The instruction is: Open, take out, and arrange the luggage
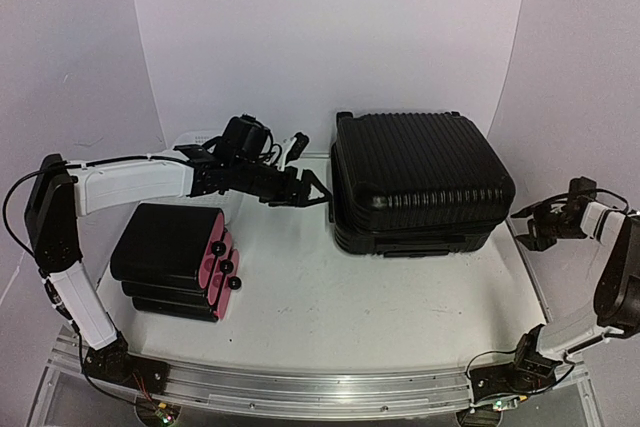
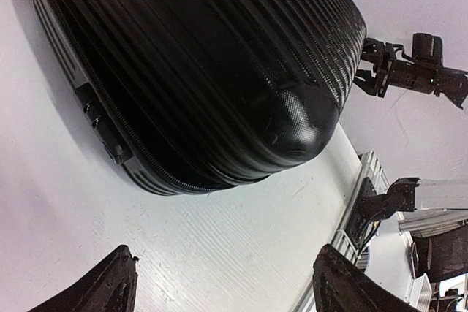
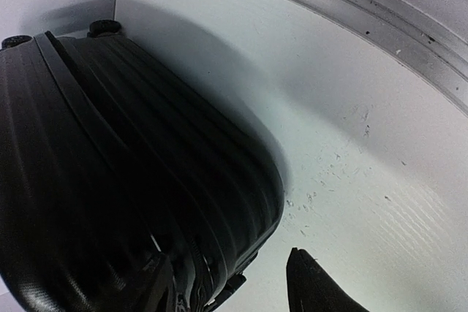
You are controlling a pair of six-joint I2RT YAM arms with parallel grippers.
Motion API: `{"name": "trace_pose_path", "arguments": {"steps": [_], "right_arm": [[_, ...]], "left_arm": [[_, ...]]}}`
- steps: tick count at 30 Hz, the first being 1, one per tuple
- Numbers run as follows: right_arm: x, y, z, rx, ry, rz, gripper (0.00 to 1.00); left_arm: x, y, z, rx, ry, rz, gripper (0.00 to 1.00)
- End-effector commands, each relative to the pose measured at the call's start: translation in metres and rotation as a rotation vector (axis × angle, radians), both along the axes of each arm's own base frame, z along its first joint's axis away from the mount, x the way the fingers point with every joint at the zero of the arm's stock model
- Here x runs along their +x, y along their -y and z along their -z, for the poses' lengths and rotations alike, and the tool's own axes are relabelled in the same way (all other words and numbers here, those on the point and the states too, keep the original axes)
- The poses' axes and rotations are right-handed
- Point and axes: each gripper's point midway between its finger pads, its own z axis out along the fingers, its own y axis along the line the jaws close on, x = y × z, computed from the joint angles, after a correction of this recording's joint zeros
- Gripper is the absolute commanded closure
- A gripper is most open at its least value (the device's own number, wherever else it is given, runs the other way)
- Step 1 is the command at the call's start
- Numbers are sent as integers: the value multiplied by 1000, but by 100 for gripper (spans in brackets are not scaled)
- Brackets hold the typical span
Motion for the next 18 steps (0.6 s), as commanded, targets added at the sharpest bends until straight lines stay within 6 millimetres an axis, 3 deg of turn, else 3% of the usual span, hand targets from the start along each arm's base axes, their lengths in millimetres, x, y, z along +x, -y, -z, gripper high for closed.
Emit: {"name": "trace_pose_path", "arguments": {"steps": [1,5,10,14,18], "right_arm": [[24,-4,6,10,59,-42,45],[33,-8,21,40,53,-42,44],[43,-10,16,76,124,-39,42],[54,-15,-7,107,243,-53,41],[53,-17,-46,66,346,-67,38]], "left_arm": [[-4,-3,-30,-23,70,6,17],[-7,0,-32,-28,65,11,17],[-10,3,-27,-23,52,17,17],[-11,5,-25,-20,44,16,17],[-9,5,-22,-9,54,9,17]]}}
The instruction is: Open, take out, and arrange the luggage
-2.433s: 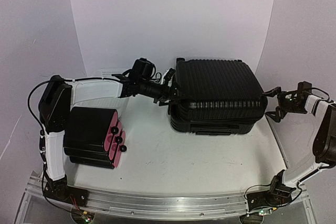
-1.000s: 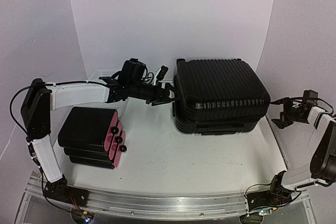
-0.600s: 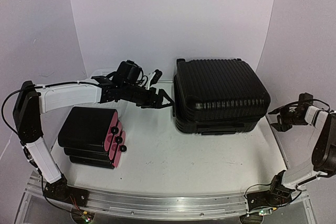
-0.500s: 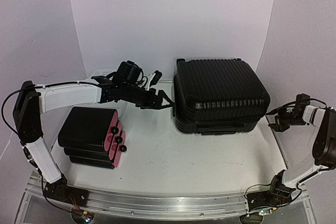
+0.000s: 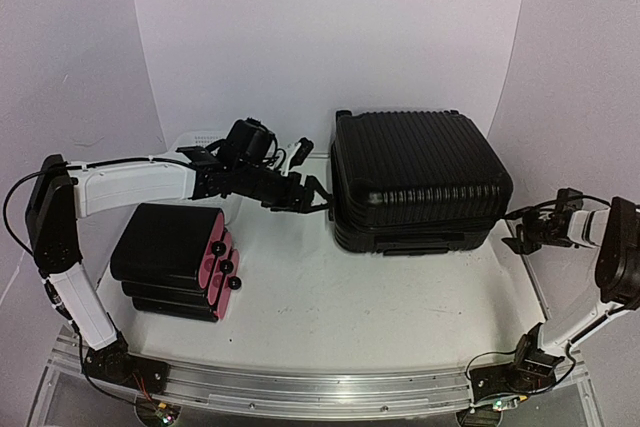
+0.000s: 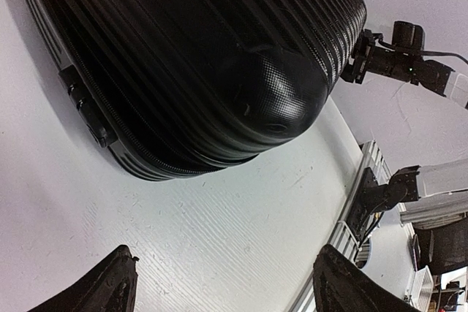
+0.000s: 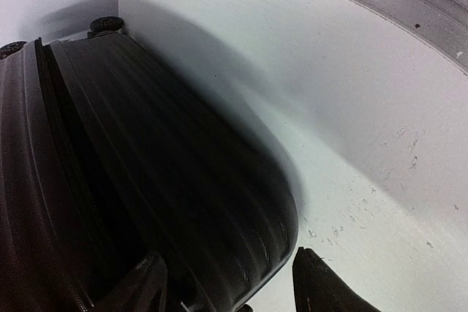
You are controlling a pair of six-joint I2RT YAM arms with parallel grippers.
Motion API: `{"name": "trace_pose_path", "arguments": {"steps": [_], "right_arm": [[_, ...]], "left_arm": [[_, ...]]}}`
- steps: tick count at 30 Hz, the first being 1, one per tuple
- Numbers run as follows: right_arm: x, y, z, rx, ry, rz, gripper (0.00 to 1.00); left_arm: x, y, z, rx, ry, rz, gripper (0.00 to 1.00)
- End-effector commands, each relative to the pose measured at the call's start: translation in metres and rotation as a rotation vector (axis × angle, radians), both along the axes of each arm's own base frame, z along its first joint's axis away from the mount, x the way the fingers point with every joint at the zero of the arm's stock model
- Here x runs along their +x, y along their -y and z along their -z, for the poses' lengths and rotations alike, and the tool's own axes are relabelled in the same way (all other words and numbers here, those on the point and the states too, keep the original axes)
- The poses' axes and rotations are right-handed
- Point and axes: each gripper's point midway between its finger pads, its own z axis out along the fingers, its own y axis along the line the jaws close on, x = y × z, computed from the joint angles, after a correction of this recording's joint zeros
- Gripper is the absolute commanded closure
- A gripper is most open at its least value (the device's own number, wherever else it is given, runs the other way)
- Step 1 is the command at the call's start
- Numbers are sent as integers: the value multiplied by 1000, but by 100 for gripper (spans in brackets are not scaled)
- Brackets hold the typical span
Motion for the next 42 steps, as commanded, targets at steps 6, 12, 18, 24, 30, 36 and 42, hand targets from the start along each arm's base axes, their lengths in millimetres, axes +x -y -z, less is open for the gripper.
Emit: {"name": "trace_pose_path", "arguments": {"steps": [6,12,18,24,30,36,42], "right_arm": [[31,-19,-134,-55,415,-81,30],[42,-38,-180,-36,509,-107,23],[57,-48,-224,-55,588,-106,24],[81,-47,-250,-55,625,-116,25],[109,-47,-263,-62,644,-136,24],[136,-48,-263,-59,642,-171,24],[148,-59,-265,-112,620,-255,24]], "left_arm": [[7,3,-24,-30,64,-14,16],[7,9,-32,-22,140,-5,16],[15,15,-52,39,388,-25,15],[49,27,-81,74,589,-71,9],[98,38,-115,103,803,-199,7],[154,41,-145,172,944,-356,4],[192,36,-167,153,1007,-423,5]]}}
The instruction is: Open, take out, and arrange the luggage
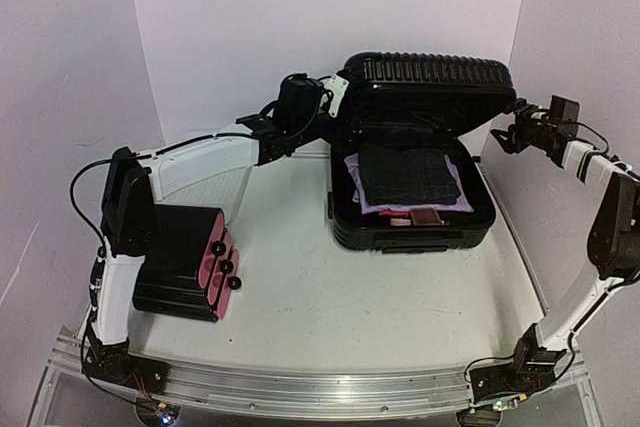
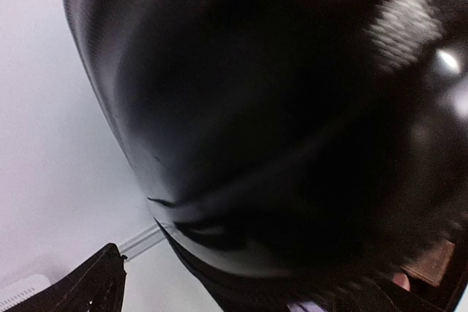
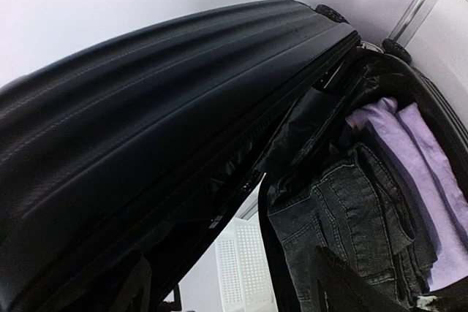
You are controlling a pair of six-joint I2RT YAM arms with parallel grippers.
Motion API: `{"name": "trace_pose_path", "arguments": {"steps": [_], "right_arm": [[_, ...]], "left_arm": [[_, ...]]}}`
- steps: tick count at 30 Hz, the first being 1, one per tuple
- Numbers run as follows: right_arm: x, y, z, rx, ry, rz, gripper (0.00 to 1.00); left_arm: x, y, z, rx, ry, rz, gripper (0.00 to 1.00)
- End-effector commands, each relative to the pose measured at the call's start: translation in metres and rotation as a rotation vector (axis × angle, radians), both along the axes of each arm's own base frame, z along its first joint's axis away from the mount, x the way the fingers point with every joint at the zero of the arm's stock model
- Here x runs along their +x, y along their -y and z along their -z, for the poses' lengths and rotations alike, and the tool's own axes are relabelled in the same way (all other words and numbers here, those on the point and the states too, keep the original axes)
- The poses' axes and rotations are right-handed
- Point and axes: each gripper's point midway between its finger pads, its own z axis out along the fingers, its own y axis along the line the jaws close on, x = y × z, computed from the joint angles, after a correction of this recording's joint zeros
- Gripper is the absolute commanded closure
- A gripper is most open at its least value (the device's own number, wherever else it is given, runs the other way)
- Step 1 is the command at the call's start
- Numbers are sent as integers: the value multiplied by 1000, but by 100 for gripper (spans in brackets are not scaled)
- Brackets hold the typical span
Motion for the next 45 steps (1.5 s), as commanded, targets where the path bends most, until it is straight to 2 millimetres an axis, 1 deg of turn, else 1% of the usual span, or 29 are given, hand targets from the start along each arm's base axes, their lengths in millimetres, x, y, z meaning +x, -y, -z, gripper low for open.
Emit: {"name": "trace_pose_path", "arguments": {"steps": [1,4,6,8,9,10,11,12,14,16,17,19,20,22,25,28,29,31,32,33,35,36,37,38,39,41,43,45], "right_arm": [[6,-16,-41,-125,99,-84,24],[2,-28,-33,-225,49,-154,24],[-7,-33,-22,-288,9,-195,23],[-17,-34,-7,-351,-43,-221,22],[-23,-35,0,-373,-65,-240,7],[-32,-35,9,-399,-106,-257,2],[-40,-33,17,-433,-136,-266,2],[-48,-31,25,-476,-158,-272,2],[-61,-25,40,-566,-187,-288,2],[-67,-24,51,-603,-196,-304,2],[-66,-25,51,-591,-193,-312,2],[-54,-34,40,-524,-161,-318,2],[-46,-41,32,-479,-137,-317,2],[-34,-60,16,-442,-90,-314,2],[-21,-77,-3,-397,-21,-235,2],[-7,-85,-31,-350,74,-150,2],[-3,-95,-40,-349,100,-154,2],[8,-104,-58,-352,141,-150,2],[17,-104,-66,-350,160,-142,2],[25,-105,-73,-350,177,-135,2],[42,-104,-86,-350,206,-123,2],[48,-104,-94,-355,220,-118,2],[53,-104,-105,-363,245,-112,2],[58,-104,-109,-365,254,-109,2],[64,-104,-109,-369,257,-106,2],[74,-102,-111,-383,264,-98,2],[84,-102,-111,-405,275,-91,2],[94,-101,-109,-421,286,-88,2]], "left_arm": [[35,-21,-67,-83,164,-94,6],[51,-28,-87,-117,214,-120,6],[59,-30,-99,-141,247,-130,5],[67,-30,-107,-163,275,-122,4],[70,-30,-112,-178,292,-119,4],[72,-29,-115,-187,308,-115,4],[74,-30,-118,-195,323,-108,4],[75,-32,-126,-223,348,-103,5],[80,-38,-132,-269,369,-100,6],[83,-40,-136,-299,377,-95,7],[83,-39,-135,-305,380,-89,8],[83,-36,-136,-317,387,-66,8],[82,-33,-135,-322,385,-52,9],[81,-32,-134,-335,377,-47,10],[81,-34,-135,-338,372,-52,11],[78,-31,-134,-331,369,-33,12],[77,-30,-134,-327,366,-21,12],[73,-25,-122,-305,331,8,12],[71,-23,-112,-289,300,17,11],[67,-25,-106,-281,271,11,8],[57,-30,-82,-268,177,-7,3],[45,-36,-85,-272,150,-16,1],[38,-42,-71,-267,94,-41,1],[30,-50,-58,-273,23,-65,1],[20,-55,-44,-288,-66,-68,1],[-2,-60,-6,-294,-253,-55,1],[-24,-54,30,-301,-412,-19,2],[-40,-40,63,-259,-531,29,2]]}}
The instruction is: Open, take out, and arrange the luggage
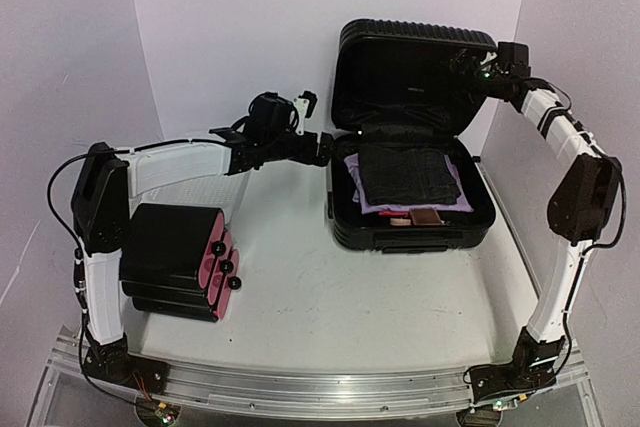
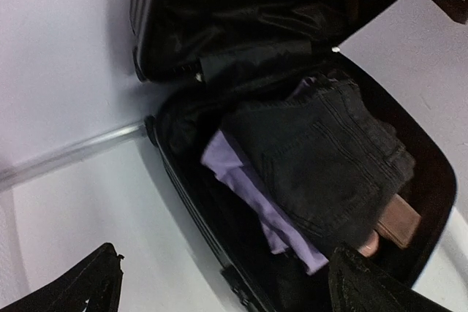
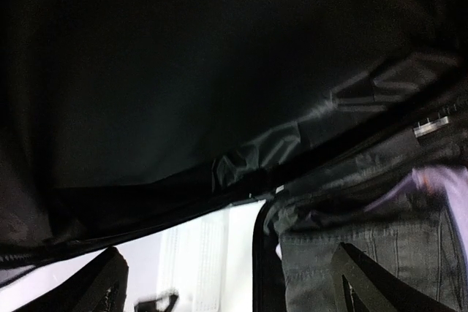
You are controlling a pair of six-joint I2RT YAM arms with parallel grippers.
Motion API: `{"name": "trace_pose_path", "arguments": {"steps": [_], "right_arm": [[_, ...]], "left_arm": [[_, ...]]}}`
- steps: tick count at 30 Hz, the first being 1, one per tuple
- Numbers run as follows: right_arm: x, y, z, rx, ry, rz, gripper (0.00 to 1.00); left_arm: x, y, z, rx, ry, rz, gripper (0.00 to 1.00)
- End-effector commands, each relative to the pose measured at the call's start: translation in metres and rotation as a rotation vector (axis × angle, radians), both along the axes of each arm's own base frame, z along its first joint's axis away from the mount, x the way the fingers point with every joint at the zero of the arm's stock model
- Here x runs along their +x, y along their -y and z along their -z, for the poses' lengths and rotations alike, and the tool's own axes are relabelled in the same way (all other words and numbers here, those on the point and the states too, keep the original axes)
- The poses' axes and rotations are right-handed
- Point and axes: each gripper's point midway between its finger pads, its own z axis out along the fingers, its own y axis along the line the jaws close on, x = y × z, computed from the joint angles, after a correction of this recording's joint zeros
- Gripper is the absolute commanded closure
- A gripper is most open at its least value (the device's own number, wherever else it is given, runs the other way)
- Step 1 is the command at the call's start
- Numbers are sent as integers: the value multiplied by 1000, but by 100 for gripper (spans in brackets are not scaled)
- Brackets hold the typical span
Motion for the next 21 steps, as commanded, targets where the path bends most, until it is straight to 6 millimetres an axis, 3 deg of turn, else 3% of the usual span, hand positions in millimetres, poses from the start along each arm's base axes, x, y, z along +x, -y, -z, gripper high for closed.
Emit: {"name": "trace_pose_path", "arguments": {"steps": [1,4,7,11,16,18,21], "right_arm": [[22,4,-42,-56,172,20,2],[32,4,-39,-70,182,19,2],[37,5,-39,-97,193,24,2],[39,6,-39,-117,201,25,2],[39,9,-36,-156,202,34,2],[40,12,-36,-172,205,44,2],[42,16,-35,-196,208,65,2]], "left_arm": [[-43,20,6,-105,-246,80,1],[-37,31,47,-32,-382,46,1],[-26,40,73,-17,-429,16,2],[-12,47,97,29,-443,-17,9],[-7,37,122,97,-441,-111,18],[-13,45,131,132,-428,-84,24],[-28,60,141,140,-456,-19,43]]}}
